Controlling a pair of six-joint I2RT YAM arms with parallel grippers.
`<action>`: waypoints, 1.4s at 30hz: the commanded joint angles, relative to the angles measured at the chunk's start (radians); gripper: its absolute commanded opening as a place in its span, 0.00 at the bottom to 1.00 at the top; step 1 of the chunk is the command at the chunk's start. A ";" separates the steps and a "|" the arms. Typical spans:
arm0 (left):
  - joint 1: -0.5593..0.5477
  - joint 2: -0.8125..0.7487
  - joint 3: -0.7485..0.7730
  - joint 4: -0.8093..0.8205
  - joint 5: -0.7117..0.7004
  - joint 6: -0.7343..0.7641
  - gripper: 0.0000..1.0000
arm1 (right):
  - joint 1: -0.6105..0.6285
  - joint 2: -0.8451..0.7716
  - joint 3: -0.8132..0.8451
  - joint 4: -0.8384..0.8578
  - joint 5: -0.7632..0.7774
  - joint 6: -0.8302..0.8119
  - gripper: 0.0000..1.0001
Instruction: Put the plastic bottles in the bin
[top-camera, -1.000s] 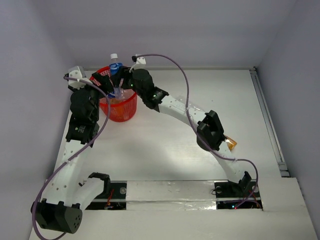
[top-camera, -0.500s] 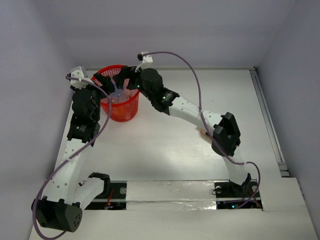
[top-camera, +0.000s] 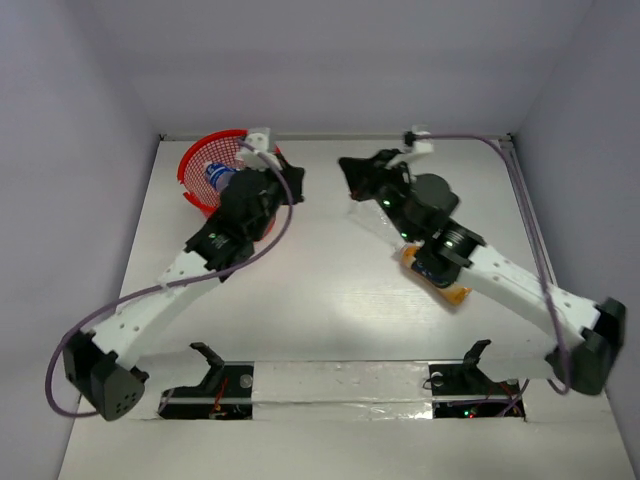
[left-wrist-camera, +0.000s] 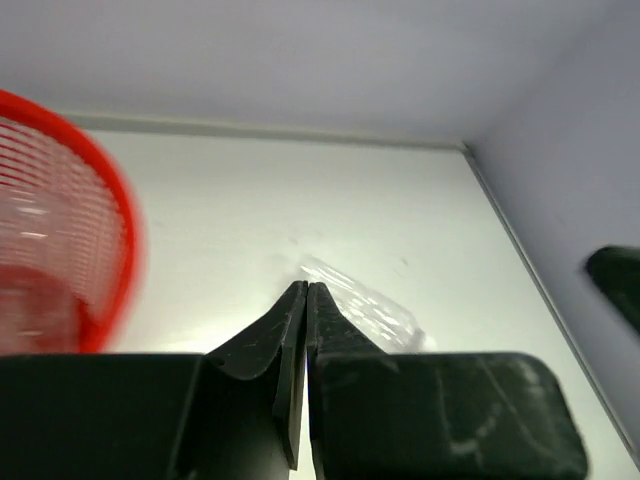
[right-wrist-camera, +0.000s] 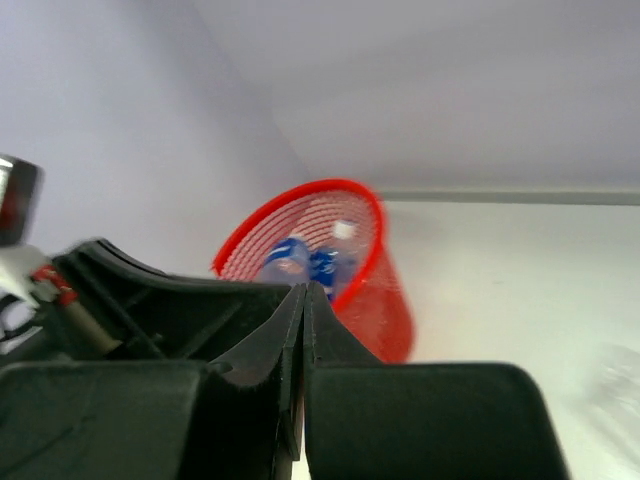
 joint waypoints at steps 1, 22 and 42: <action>-0.149 0.094 0.070 -0.015 -0.092 -0.048 0.00 | -0.035 -0.218 -0.181 -0.048 0.103 0.026 0.00; -0.562 0.775 0.230 0.131 -0.104 -0.704 0.97 | -0.066 -0.768 -0.222 -0.730 0.209 0.003 0.38; -0.562 0.996 0.480 -0.093 -0.166 -0.890 0.99 | -0.066 -0.810 -0.210 -0.794 0.033 -0.048 0.65</action>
